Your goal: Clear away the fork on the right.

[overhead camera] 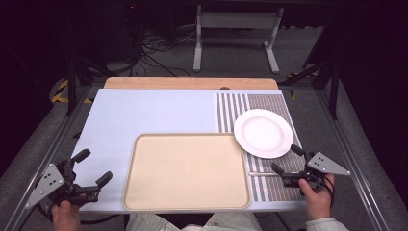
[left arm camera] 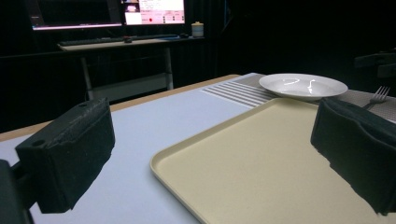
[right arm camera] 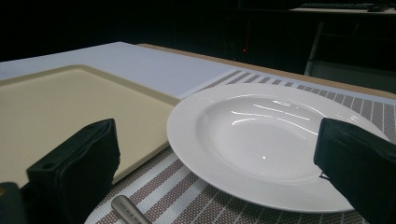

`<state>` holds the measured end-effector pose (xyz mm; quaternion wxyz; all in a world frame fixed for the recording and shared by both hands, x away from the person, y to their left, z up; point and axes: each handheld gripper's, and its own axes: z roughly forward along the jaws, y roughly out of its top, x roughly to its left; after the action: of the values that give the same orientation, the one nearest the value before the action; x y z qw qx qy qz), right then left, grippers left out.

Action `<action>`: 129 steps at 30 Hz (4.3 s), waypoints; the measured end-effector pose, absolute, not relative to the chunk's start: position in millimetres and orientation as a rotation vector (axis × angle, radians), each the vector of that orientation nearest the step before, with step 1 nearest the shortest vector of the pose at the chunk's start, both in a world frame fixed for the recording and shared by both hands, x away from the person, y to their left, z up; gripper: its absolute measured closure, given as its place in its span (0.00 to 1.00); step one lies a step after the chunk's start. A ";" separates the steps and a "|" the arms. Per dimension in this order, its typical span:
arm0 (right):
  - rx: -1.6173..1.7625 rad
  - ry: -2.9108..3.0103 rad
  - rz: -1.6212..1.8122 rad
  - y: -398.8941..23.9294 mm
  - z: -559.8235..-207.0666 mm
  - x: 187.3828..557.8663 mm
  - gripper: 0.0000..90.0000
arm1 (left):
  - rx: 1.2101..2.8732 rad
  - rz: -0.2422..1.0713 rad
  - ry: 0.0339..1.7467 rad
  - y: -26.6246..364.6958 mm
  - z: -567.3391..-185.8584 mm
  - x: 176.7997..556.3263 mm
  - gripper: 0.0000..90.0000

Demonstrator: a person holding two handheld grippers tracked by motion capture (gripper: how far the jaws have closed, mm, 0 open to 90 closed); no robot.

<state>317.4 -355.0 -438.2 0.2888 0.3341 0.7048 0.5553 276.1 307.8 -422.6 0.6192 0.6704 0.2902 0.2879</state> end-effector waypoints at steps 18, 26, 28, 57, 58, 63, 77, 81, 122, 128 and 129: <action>0.885 1.870 1.514 -355.8 -435.7 315.6 0.01 | 1.546 0.663 0.665 307.5 -422.6 277.0 0.00; 0.818 1.969 1.460 -356.9 -421.1 316.9 0.03 | 1.542 0.665 0.674 308.5 -422.5 275.9 0.00; 0.805 1.991 1.441 -357.1 -412.5 317.9 0.03 | 1.542 0.665 0.674 308.4 -422.5 275.9 0.00; 0.629 2.504 0.843 -341.6 -361.7 341.8 0.07 | 1.547 0.671 0.682 307.3 -422.9 276.5 0.00; 0.629 2.504 0.843 -341.6 -361.7 341.8 0.07 | 1.547 0.671 0.682 307.3 -422.9 276.5 0.00; 0.587 2.626 0.688 -337.2 -356.7 346.6 0.07 | 1.549 0.669 0.683 306.4 -423.1 276.7 0.00; 0.490 2.812 0.438 -327.3 -358.6 357.6 0.08 | 1.550 0.671 0.690 307.2 -423.7 277.6 0.00; 0.479 2.843 0.406 -326.3 -360.0 359.4 0.08 | 1.552 0.671 0.688 307.1 -423.6 277.8 0.00; 0.360 3.013 0.257 -322.4 -412.0 367.5 0.45 | 1.547 0.667 0.693 307.2 -423.6 277.6 0.00; 0.338 3.023 0.253 -323.6 -412.5 371.3 0.63 | 1.549 0.667 0.692 307.2 -423.7 277.6 0.01; 0.332 3.032 0.251 -323.8 -412.9 371.9 0.66 | 1.552 0.668 0.691 307.4 -423.6 277.5 0.00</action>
<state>371.9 -323.8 -412.9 0.0406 0.1083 0.9899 0.0819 277.5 307.4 -423.6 0.6116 0.6726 0.2994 0.2896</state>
